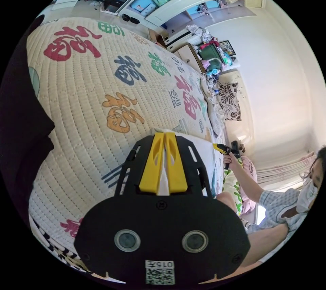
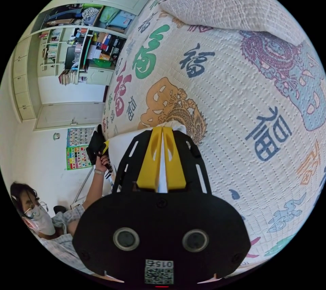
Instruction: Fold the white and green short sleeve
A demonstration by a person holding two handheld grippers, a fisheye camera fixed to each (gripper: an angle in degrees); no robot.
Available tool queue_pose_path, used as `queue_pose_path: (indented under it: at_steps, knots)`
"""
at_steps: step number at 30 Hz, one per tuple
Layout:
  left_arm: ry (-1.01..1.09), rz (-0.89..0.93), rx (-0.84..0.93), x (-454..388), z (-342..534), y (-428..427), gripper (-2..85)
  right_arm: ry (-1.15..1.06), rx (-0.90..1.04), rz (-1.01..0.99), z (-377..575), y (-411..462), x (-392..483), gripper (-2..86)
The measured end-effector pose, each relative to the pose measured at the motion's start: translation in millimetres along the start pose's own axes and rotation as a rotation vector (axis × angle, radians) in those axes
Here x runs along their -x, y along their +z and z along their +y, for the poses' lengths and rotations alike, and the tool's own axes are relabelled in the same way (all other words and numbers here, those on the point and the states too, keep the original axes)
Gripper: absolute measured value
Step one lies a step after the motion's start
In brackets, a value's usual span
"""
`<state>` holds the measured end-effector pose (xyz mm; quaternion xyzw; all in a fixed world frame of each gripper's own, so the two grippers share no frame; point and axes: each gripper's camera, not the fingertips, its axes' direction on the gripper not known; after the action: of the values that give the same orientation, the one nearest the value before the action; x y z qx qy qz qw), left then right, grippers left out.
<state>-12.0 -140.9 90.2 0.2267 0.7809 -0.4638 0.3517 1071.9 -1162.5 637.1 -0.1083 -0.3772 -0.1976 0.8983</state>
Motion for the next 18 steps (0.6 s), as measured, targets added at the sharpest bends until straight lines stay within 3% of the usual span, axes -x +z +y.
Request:
queue_pose_path:
  at_steps: [5,9,14,18]
  knots:
    - [-0.028,0.055,-0.046,12.3,9.4,-4.0,2.6,-0.041,-0.045,0.073,-2.2,0.4,1.2,1.4]
    - [0.055,-0.022,-0.050,-0.4,35.0,-32.4,7.7,-0.188,0.005,0.134,21.8,-8.8,19.2,5.7]
    - [0.190,-0.080,0.180,-43.2,109.6,-34.8,9.4,-0.344,0.314,0.216,89.7,28.9,43.5,8.2]
    - [0.188,-0.053,0.292,-51.8,147.1,-17.5,9.1,-0.356,0.423,0.268,116.5,61.0,47.0,8.4]
